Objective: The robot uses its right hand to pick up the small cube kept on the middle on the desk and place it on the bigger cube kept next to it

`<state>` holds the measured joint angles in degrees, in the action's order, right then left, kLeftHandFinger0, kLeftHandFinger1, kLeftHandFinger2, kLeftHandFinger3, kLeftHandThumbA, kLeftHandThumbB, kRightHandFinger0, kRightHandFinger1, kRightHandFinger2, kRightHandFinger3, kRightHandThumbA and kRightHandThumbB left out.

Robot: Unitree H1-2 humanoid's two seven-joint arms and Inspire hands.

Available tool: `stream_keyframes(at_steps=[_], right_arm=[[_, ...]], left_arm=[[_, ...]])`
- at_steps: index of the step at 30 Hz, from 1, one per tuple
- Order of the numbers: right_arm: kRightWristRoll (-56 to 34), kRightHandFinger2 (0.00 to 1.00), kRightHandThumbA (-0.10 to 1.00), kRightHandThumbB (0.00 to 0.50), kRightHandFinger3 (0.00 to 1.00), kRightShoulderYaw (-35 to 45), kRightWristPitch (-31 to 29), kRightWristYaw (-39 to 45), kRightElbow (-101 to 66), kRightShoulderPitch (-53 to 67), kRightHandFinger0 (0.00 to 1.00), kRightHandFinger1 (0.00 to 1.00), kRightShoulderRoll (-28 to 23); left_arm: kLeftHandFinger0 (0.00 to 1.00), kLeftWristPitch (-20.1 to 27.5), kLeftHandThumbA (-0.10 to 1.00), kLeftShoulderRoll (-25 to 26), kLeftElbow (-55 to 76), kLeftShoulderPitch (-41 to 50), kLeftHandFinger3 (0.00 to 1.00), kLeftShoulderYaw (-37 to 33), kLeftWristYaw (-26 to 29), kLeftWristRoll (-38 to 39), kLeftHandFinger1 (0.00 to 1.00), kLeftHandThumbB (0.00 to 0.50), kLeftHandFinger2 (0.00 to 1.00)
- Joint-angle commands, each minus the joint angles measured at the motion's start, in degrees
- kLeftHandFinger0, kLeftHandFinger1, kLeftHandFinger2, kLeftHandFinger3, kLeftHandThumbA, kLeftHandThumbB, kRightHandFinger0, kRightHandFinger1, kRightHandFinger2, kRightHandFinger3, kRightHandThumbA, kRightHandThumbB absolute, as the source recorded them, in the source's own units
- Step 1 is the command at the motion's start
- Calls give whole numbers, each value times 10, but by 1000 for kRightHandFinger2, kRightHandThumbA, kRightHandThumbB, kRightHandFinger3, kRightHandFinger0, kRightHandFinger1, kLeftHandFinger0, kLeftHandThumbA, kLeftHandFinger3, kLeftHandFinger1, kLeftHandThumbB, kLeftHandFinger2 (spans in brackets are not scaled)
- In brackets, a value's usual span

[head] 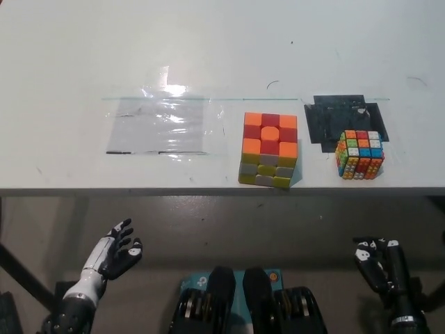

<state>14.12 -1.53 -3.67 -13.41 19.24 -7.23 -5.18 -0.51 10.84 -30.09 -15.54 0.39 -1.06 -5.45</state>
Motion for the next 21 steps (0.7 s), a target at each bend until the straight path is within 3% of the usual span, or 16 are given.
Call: stream_keyframes(at_steps=[1,3,5,7,9,11,12,13,14,15,17,18,21], right_arm=[[-27,597,-100,0,422,7,-46,15,-45,-12,0,387,-1],[-26,546,-100,0,417,6,-47,15,-97,3,0,337,3],[-28,579,-100,0,445,6,-41,16,-123,10,12,379,6],[-29,632,-100,0,516,3,-21,25,-177,17,22,402,8],[-32,592,-76,0,580,3,-18,28,-209,19,0,366,11],[-31,546,151,0,762,-2,-3,36,-249,22,0,315,14],[-23,515,194,0,924,-9,-1,43,-275,20,0,288,10],[-20,494,227,0,980,-12,1,47,-286,19,0,262,8],[3,478,423,12,1000,-22,24,56,-318,18,0,249,3],[12,470,473,15,1000,-27,35,62,-334,17,0,244,-1],[33,495,559,79,1000,-38,59,80,-374,10,60,310,-11],[57,470,636,138,1000,-50,85,103,-412,3,145,348,-25],[83,335,699,183,1000,-61,91,113,-439,-5,145,255,-36]], left_arm=[[1000,22,314,6,3,-21,1000,5,11,-1,1000,189,1000],[1000,23,328,9,5,-18,1000,2,10,-6,1000,180,1000],[1000,25,337,8,3,-14,1000,2,10,-6,1000,184,1000],[1000,24,331,6,2,-12,1000,4,9,-3,1000,183,1000],[1000,20,327,6,6,-11,1000,4,9,-3,1000,184,1000],[1000,19,310,3,8,-5,1000,7,7,3,1000,190,1000],[1000,18,314,3,6,-6,1000,7,9,1,1000,197,1000],[1000,17,316,3,6,-6,1000,7,9,0,1000,198,1000],[1000,17,320,3,7,-4,1000,6,10,-2,1000,201,1000],[1000,19,322,4,6,-4,1000,5,11,-3,1000,201,1000],[1000,21,332,5,6,-3,1000,4,10,-5,1000,195,1000],[1000,19,327,4,6,-4,1000,5,9,-3,1000,198,1000],[1000,16,322,3,8,-4,1000,6,10,-2,1000,200,1000]])
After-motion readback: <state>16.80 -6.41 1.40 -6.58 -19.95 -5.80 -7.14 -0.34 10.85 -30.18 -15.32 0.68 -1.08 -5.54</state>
